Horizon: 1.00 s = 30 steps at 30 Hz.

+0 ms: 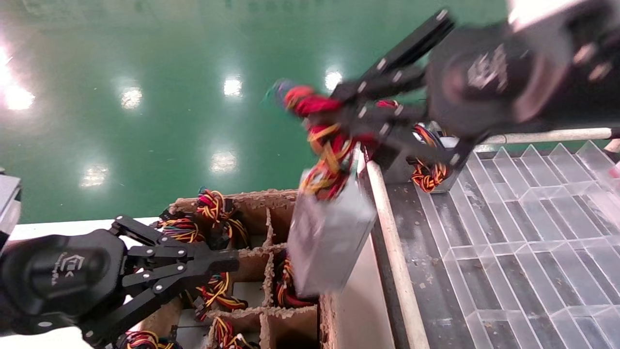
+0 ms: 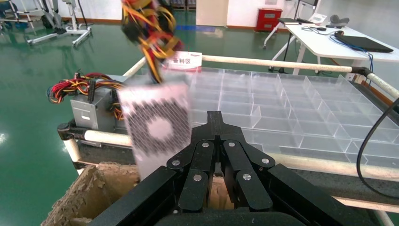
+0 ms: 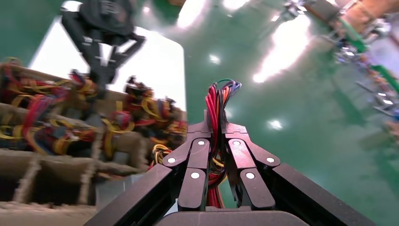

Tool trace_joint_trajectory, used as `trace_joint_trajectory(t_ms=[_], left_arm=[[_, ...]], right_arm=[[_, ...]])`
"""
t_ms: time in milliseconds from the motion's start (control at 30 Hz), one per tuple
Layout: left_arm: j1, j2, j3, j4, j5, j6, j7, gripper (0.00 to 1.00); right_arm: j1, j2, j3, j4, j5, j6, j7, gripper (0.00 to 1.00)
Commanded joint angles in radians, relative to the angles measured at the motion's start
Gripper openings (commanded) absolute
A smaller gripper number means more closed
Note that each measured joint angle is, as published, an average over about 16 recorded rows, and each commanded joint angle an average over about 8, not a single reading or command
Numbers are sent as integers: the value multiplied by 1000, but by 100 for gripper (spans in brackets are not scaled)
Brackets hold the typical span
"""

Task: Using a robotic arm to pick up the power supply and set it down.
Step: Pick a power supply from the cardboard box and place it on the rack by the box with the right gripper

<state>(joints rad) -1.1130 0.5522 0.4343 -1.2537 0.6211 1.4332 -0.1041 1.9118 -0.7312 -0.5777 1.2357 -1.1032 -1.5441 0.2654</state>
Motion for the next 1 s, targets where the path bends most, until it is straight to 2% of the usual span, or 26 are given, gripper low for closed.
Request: trace_joint_trajectory(t_ms=[33,633,1000], left_arm=[[0,0,0,0,0,0,0,0],[0,0,0,0,0,0,0,0],[0,0,0,0,0,0,0,0]], right_arm=[[23,13,5,-11,-10,5,-5,0],[48,140,-22,-292,-177,7,-132,0],[81,146,-53,-456,-233,-10,-231,0]])
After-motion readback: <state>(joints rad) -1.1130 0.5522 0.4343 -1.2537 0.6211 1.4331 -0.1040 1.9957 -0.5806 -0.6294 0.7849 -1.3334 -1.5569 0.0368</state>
